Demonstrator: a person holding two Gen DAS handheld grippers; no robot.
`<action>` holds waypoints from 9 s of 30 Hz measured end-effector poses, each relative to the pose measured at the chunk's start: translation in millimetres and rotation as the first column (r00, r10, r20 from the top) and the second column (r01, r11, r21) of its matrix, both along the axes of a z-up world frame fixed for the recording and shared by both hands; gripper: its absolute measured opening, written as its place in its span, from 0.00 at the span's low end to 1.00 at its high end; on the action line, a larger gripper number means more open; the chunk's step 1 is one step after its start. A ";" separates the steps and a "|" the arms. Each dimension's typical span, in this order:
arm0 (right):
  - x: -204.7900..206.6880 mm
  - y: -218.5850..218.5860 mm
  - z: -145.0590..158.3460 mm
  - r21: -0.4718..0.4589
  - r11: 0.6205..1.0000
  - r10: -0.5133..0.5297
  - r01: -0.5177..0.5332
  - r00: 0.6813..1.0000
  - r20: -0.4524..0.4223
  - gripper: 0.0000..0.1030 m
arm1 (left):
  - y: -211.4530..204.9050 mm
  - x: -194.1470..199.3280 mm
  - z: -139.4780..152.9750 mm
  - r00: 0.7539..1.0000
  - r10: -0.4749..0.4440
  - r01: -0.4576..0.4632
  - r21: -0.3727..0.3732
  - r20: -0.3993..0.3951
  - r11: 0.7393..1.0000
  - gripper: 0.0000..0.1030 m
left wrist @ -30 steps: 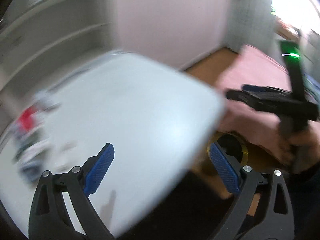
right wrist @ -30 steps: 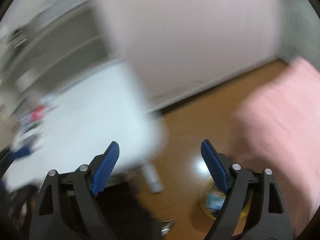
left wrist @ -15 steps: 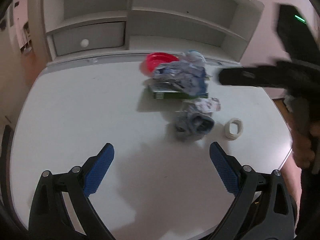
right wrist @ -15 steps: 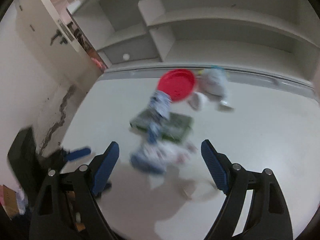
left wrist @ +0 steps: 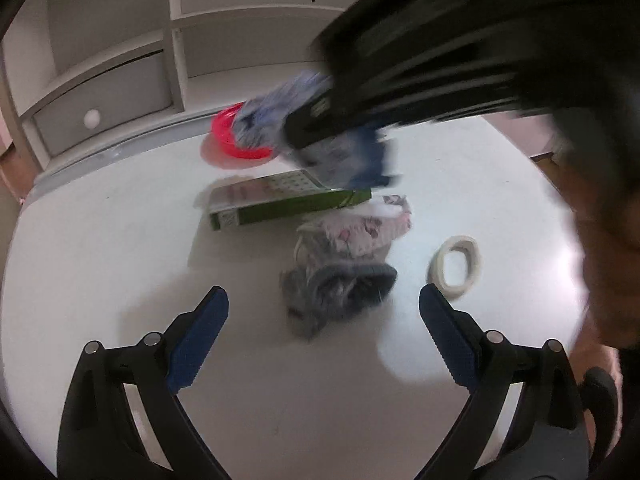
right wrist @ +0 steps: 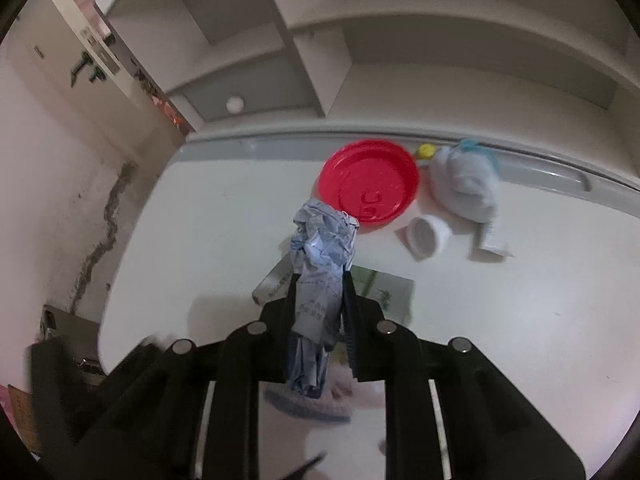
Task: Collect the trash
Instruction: 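Return to the desk and grasp a grey sock with the left tool while the right grasps a blue cloth, then carry the grey sock and blue crumpled paper over the bin and open both tools, then grasp the white rubber ring with the right tool while the left grasps the green box, then carry the green box and white ring over the bin and open both tools, then grasp the floral face mask with the right tool while the left grasps the red lid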
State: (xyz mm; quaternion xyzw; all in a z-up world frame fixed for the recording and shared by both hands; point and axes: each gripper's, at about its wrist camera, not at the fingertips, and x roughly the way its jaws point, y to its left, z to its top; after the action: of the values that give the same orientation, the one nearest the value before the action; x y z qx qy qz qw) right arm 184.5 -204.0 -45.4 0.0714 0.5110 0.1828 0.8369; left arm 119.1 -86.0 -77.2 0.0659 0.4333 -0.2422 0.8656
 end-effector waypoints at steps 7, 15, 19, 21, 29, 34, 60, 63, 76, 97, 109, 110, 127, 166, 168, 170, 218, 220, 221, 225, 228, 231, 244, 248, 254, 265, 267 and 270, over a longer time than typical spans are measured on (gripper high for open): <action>-37.9 -46.0 14.1 0.048 0.997 -0.055 0.053 0.998 0.039 0.19 | -13.0 6.4 -7.0 1.000 0.026 -0.025 0.060 -0.016 0.998 0.28; -83.9 -113.1 19.7 0.080 0.980 -0.185 0.179 0.981 0.064 0.19 | 13.0 -28.2 33.4 0.999 0.040 -0.042 0.076 0.022 0.996 0.19; -119.8 -154.2 22.2 0.090 0.963 -0.262 0.254 0.961 0.089 0.19 | 5.5 -44.2 59.6 0.998 0.031 -0.034 0.049 0.060 0.998 0.19; -141.3 -180.9 21.7 0.107 0.947 -0.313 0.303 0.945 0.094 0.19 | -10.7 -44.8 63.7 0.997 -0.007 0.005 0.038 0.071 0.999 0.19; -270.7 -313.9 8.6 0.077 0.780 -0.625 0.621 0.766 0.150 0.19 | -172.5 -106.7 61.0 0.936 -0.344 0.348 -0.056 0.078 0.936 0.19; -362.8 -385.3 -24.5 0.005 0.589 -0.800 0.808 0.581 0.151 0.19 | -290.1 -164.8 26.4 0.836 -0.547 0.548 -0.105 0.047 0.830 0.19; -491.8 -482.2 -188.2 -0.108 0.293 -0.949 0.950 0.275 -0.157 0.19 | -509.2 -257.2 -195.9 0.636 -0.717 0.741 -0.031 -0.287 0.670 0.21; -492.0 -484.4 -191.7 -0.108 0.294 -0.947 0.950 0.274 -0.167 0.19 | -513.6 -260.1 -197.5 0.633 -0.715 0.743 -0.028 -0.297 0.669 0.41; -487.6 -487.7 -201.0 -0.117 0.307 -0.940 0.944 0.282 -0.194 0.19 | -498.9 -262.5 -164.3 0.641 -0.733 0.749 -0.023 -0.229 0.662 0.61; -456.1 -471.5 -173.2 -0.144 0.345 -0.938 0.927 0.338 -0.074 0.78 | -398.5 -264.4 -32.6 0.743 -0.669 0.669 0.001 -0.008 0.743 0.88; -343.3 -339.9 -44.1 -0.089 0.656 -0.723 0.750 0.658 0.210 0.85 | -217.6 -195.4 39.6 0.890 -0.449 0.447 0.045 0.079 0.894 0.89; -326.1 -314.5 -29.8 -0.087 0.708 -0.669 0.701 0.704 0.238 0.86 | -200.8 -187.5 43.9 0.902 -0.424 0.422 0.044 0.086 0.906 0.90; -108.1 -44.1 -39.7 -0.258 0.963 -0.056 0.083 0.992 0.111 0.90 | 101.6 -67.1 35.0 0.973 0.218 -0.219 0.009 0.069 0.976 0.90; -108.9 -71.1 -46.5 -0.170 0.980 -0.086 0.106 0.989 0.120 0.57 | -28.0 51.5 4.8 0.953 -0.233 0.131 0.431 0.193 0.893 0.10; -112.1 -72.8 -42.8 -0.156 0.981 -0.093 0.112 0.988 0.125 0.57 | -25.0 43.6 11.5 0.951 -0.233 0.128 0.425 0.203 0.896 0.10; -117.0 -75.4 -37.9 -0.141 0.983 -0.100 0.119 0.986 0.133 0.57 | -23.0 34.8 17.4 0.951 -0.227 0.122 0.421 0.208 0.899 0.10; -484.8 -485.3 -198.5 -0.132 0.318 -0.937 0.939 0.290 -0.196 0.57 | -504.1 -267.4 -212.4 0.594 -0.732 0.750 -0.101 -0.335 0.654 0.11; -485.6 -487.8 -203.8 -0.127 0.314 -0.936 0.941 0.285 -0.205 0.57 | -515.8 -269.2 -218.8 0.593 -0.733 0.752 -0.096 -0.333 0.652 0.13; -488.0 -489.9 -205.2 -0.123 0.315 -0.935 0.941 0.285 -0.210 0.57 | -519.1 -269.9 -220.0 0.596 -0.733 0.752 -0.094 -0.328 0.653 0.17; -485.1 -496.9 -214.3 -0.112 0.311 -0.932 0.944 0.280 -0.231 0.57 | -519.8 -275.1 -215.7 0.622 -0.724 0.737 -0.090 -0.298 0.670 0.62; -479.5 -499.2 -220.7 -0.115 0.318 -0.928 0.941 0.284 -0.239 0.57 | -515.8 -270.6 -211.4 0.640 -0.713 0.729 -0.064 -0.287 0.681 0.62; -473.6 -500.4 -224.2 -0.117 0.326 -0.926 0.938 0.291 -0.242 0.57 | -503.8 -265.9 -198.2 0.657 -0.706 0.720 -0.056 -0.265 0.692 0.63; -454.4 -505.3 -240.9 -0.130 0.337 -0.917 0.932 0.294 -0.269 0.59 | -464.8 -259.2 -142.7 0.692 -0.700 0.705 -0.042 -0.178 0.708 0.69; -451.3 -500.6 -239.9 -0.135 0.351 -0.913 0.926 0.308 -0.266 0.81 | -459.1 -264.0 -127.9 0.692 -0.706 0.709 -0.039 -0.149 0.704 0.76; -448.8 -486.2 -218.6 -0.132 0.359 -0.921 0.924 0.328 -0.209 0.85 | -443.0 -271.7 -100.9 0.697 -0.711 0.712 -0.026 -0.100 0.702 0.84; -429.9 -438.2 -142.1 -0.159 0.411 -0.911 0.898 0.411 -0.033 0.87 | -386.1 -266.5 -39.1 0.725 -0.688 0.688 0.006 -0.011 0.725 0.89; -421.7 -421.2 -119.3 -0.158 0.437 -0.895 0.886 0.446 0.022 0.88 | -370.6 -261.0 -27.2 0.740 -0.673 0.673 0.013 -0.002 0.740 0.89; -405.9 -388.4 -82.5 -0.148 0.487 -0.857 0.861 0.504 0.111 0.90 | -336.1 -244.0 -6.1 0.770 -0.638 0.637 0.024 0.016 0.770 0.89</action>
State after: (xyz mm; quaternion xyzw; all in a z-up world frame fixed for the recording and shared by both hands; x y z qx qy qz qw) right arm -221.4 -592.4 -127.9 0.2367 0.4129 -0.3054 0.8247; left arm -124.9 -422.1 -83.3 0.2191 0.3772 -0.5167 0.7368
